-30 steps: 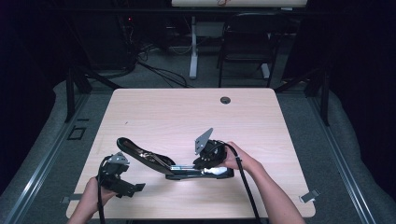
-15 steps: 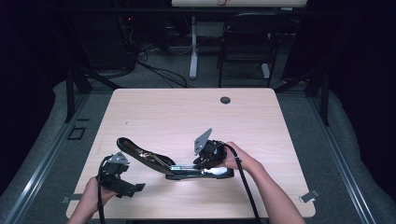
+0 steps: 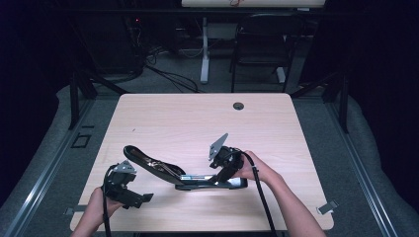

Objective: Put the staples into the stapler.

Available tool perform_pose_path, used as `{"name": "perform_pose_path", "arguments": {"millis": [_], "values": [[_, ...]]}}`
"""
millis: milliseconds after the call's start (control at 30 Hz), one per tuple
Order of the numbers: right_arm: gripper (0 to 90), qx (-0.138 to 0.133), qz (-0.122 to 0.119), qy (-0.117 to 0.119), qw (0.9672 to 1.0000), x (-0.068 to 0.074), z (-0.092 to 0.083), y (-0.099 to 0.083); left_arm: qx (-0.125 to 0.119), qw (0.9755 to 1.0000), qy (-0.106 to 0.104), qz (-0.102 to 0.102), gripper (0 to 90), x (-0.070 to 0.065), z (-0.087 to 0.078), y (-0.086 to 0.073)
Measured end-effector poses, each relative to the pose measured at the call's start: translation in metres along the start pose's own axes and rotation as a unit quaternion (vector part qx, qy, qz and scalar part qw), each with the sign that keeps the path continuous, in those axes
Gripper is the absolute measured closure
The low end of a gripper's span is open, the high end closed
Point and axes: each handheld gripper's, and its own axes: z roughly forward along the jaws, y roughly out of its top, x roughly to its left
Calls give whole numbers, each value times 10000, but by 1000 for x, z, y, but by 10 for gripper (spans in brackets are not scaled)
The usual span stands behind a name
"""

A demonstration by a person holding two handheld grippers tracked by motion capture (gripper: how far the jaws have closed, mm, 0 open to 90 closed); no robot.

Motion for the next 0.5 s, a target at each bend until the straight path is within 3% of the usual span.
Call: {"name": "perform_pose_path", "arguments": {"millis": [200, 300, 500], "values": [[326, 105, 342, -160, 9992, 0, 0, -2, -28, 10000, -3, -7, 1, 0, -1, 0], [290, 273, 518, -359, 9976, 2, 1, -1, -29, 10000, -3, 6, 1, 0, -1, 0], [240, 296, 846, -588, 9942, 4, -3, -3, -56, 10000, -5, -28, 1, 0, -2, 0]]}}
